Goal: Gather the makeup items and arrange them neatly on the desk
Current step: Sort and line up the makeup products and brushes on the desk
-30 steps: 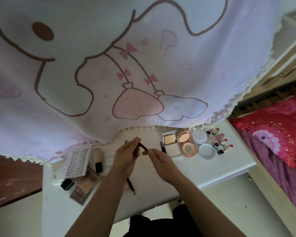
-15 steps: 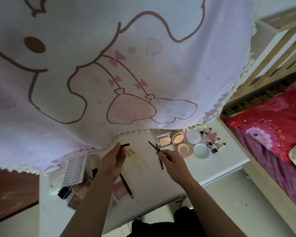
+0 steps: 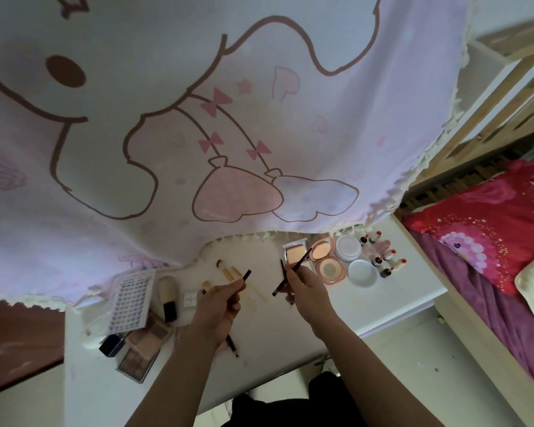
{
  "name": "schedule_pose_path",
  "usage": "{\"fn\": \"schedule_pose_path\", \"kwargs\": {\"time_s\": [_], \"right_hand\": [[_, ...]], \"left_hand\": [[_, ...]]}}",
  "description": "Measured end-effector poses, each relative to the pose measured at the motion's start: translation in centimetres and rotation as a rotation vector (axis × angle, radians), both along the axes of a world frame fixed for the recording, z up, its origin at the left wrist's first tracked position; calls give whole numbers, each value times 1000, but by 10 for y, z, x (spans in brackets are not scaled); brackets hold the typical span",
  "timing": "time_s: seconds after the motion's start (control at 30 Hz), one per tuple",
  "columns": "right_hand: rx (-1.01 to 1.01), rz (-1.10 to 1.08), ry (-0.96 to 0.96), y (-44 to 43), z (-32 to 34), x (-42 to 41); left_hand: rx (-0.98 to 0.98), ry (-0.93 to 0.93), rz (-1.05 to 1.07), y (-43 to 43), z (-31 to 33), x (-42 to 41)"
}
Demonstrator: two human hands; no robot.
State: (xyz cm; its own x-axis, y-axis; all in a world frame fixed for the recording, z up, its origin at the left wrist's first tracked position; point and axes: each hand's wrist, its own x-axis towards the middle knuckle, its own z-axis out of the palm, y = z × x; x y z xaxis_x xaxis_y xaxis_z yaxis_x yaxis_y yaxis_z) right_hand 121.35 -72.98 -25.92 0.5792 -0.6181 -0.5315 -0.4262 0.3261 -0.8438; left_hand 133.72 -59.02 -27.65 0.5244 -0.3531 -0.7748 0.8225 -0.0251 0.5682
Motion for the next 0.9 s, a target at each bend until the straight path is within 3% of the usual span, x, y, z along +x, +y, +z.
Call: {"fn": "schedule_pose_path", "kwargs": {"time_s": [0.3,0.43,0.7,0.9], "right_hand": [[-303,419,464,-15,-51,0],[-368,393,527,-19,-69,11],[-597,509,584,-25,-95,36],[-608,494,595,-25,-104,28]], "left_hand": [[196,-41,-72,-23,-54,2],[326,-85,-176,-41,-66,-1],[584,-372,-491,-65,-86,0],[660,-507,-717,-85,-98,2]]}}
